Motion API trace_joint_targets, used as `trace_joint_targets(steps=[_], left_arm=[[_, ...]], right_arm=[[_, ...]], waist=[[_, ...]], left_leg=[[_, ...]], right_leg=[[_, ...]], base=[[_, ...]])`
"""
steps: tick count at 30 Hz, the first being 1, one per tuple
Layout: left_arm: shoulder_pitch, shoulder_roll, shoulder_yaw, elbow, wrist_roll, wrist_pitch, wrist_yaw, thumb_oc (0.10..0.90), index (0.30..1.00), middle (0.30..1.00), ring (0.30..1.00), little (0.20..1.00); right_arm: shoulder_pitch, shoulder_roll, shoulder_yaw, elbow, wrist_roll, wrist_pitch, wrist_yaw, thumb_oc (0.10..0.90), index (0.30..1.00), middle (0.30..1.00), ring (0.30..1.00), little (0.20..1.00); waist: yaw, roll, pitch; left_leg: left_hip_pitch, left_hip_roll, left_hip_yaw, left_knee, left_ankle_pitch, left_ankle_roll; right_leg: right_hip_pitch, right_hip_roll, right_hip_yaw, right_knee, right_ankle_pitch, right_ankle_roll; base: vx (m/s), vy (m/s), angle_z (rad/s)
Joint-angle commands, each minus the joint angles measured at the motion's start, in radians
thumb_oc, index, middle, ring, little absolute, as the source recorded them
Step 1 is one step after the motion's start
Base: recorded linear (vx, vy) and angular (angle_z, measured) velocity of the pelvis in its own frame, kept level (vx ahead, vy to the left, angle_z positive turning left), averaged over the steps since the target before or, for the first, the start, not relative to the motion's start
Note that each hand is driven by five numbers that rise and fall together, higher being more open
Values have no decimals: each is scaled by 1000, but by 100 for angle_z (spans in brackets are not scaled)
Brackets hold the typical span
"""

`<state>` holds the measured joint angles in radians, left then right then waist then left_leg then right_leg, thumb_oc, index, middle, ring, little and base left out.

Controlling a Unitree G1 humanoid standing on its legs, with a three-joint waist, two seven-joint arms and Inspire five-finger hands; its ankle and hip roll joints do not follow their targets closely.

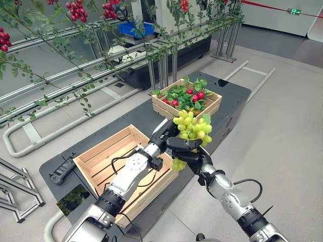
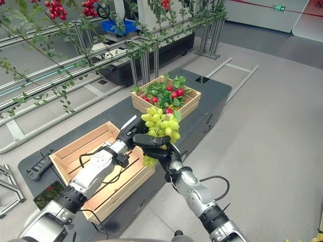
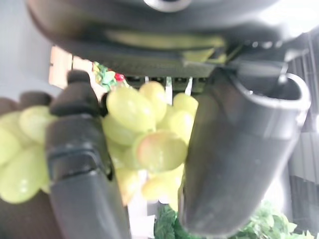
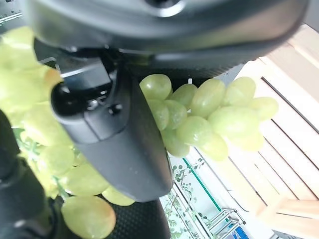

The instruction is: Pick up the fruits from the basket on one side to the basket on the other side

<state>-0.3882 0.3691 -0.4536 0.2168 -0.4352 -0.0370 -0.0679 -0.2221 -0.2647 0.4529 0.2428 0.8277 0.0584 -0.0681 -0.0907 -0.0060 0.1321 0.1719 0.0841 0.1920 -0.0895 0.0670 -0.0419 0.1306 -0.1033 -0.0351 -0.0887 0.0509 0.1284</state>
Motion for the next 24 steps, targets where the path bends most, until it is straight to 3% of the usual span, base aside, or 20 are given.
trace_joint_targets(steps=[1,24], left_arm=[[-97,-26,62,74,30,-118,34,800,900,900,900,900],[-74,-10,82,81,31,-124,14,800,900,900,900,900]], right_arm=[[-128,56,-130,-50,-33,-200,-2,400,300,300,300,300],[-48,-8,-282,-30,-18,-244,-17,400,300,300,300,300]], waist=[[5,-1,-67],[-33,6,-59]], left_leg=[[24,17,-47,2,-78,-6],[30,26,-21,2,-85,-9]], right_leg=[[22,-17,-21,1,1,-26],[9,-10,9,2,11,-22]], base=[[0,0,0],[1,-1,0]])
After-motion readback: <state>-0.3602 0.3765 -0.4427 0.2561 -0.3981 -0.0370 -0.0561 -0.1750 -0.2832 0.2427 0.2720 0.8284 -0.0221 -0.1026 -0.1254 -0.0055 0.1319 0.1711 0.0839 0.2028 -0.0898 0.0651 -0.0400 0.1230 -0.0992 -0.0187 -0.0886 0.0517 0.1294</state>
